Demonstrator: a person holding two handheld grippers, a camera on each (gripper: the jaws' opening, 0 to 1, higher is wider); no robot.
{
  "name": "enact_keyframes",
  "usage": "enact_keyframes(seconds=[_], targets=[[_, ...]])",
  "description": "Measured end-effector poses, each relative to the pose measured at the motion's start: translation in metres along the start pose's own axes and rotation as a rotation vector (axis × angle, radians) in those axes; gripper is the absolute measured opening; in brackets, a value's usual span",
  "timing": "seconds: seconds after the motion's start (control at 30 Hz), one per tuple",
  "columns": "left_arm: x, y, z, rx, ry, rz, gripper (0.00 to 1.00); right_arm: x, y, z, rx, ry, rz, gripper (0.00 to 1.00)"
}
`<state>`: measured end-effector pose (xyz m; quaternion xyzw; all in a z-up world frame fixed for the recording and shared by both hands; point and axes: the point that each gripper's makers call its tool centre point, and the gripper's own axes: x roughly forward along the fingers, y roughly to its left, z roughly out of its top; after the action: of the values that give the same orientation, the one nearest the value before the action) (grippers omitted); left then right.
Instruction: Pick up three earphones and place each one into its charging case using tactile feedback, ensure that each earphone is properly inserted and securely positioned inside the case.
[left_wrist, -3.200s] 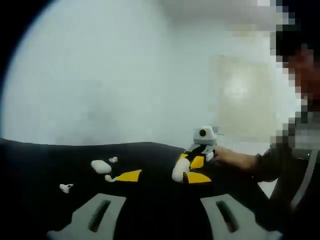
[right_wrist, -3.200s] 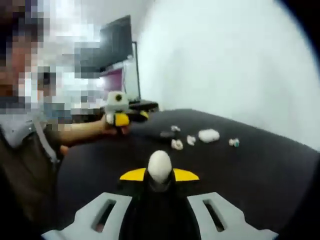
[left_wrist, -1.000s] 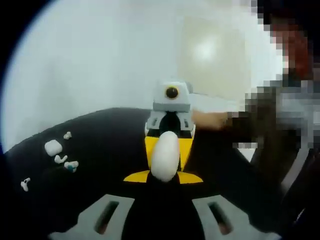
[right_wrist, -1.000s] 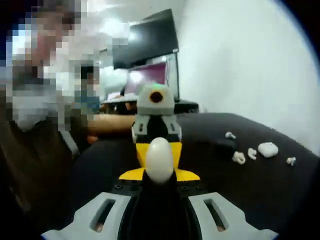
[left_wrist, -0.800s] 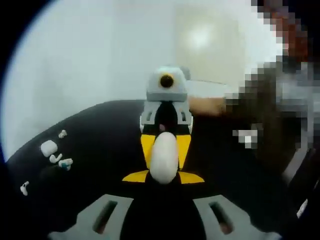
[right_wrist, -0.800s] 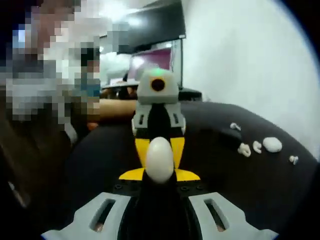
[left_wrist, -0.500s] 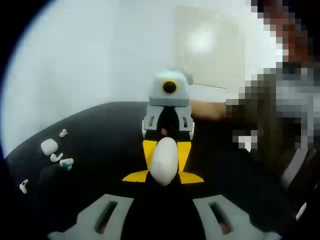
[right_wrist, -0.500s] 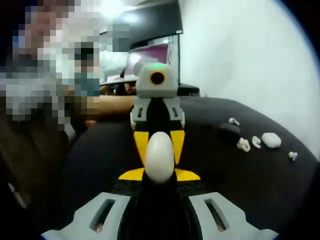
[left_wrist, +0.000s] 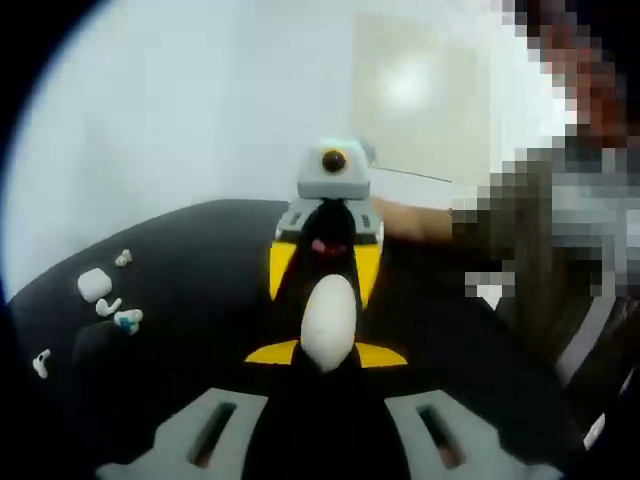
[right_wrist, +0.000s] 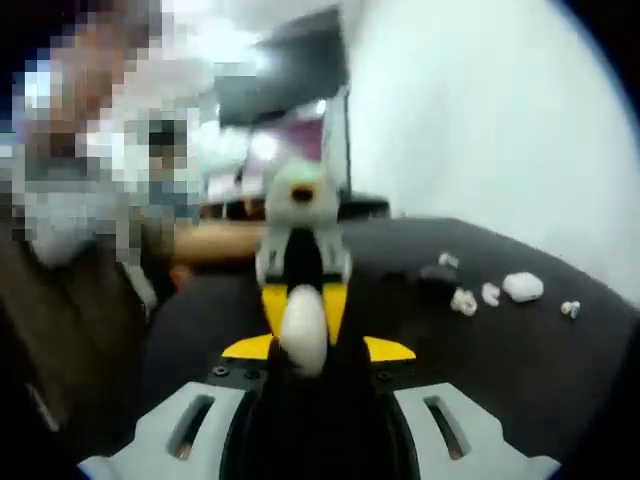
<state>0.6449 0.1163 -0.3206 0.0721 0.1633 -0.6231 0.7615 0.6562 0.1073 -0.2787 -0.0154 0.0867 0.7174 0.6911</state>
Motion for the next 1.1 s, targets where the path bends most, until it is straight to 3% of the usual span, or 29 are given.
enact_keyframes(seconds=[0.07,0.1,0.2,0.27,0.47,0.6,0.67,0.73,0.87,0.9,0.97,1.1], targets=[[0.000,0.001,-0.001,-0.012,0.007,0.001,0.17,0.001,-0.001,0.001,-0.013,0.011,-0.005,0.31],[0.000,0.001,-0.001,-0.014,0.009,0.002,0.17,0.004,-0.001,-0.004,-0.088,0.043,-0.014,0.31],[0.000,0.003,-0.002,-0.017,0.014,0.008,0.17,0.014,0.013,-0.011,-0.207,0.079,0.024,0.30],[0.000,0.003,-0.002,-0.016,0.013,0.007,0.16,0.018,0.015,-0.014,-0.226,0.094,0.023,0.22],[0.000,0.004,-0.003,0.019,0.016,0.010,0.16,0.017,0.008,-0.014,-0.003,0.088,0.034,0.21],[0.001,0.004,-0.003,0.056,0.019,0.017,0.16,0.018,0.003,-0.010,0.336,0.066,0.063,0.21],[0.002,0.004,-0.003,0.062,0.018,0.018,0.16,0.018,0.001,-0.010,0.396,0.060,0.074,0.21],[0.002,0.005,-0.003,0.061,0.018,0.019,0.16,0.019,-0.001,-0.008,0.316,0.044,0.055,0.22],[0.002,0.003,-0.003,0.072,0.016,0.015,0.15,0.014,-0.014,0.010,0.201,-0.085,-0.024,0.19],[0.002,0.003,-0.003,0.071,0.015,0.013,0.16,0.011,-0.019,0.007,0.161,-0.068,-0.056,0.18],[0.002,0.004,-0.003,0.060,0.014,0.012,0.16,0.012,-0.013,0.008,0.144,-0.070,-0.030,0.18],[0.002,0.003,-0.003,0.052,0.014,0.010,0.16,0.011,-0.016,0.013,0.097,-0.091,-0.055,0.19]])
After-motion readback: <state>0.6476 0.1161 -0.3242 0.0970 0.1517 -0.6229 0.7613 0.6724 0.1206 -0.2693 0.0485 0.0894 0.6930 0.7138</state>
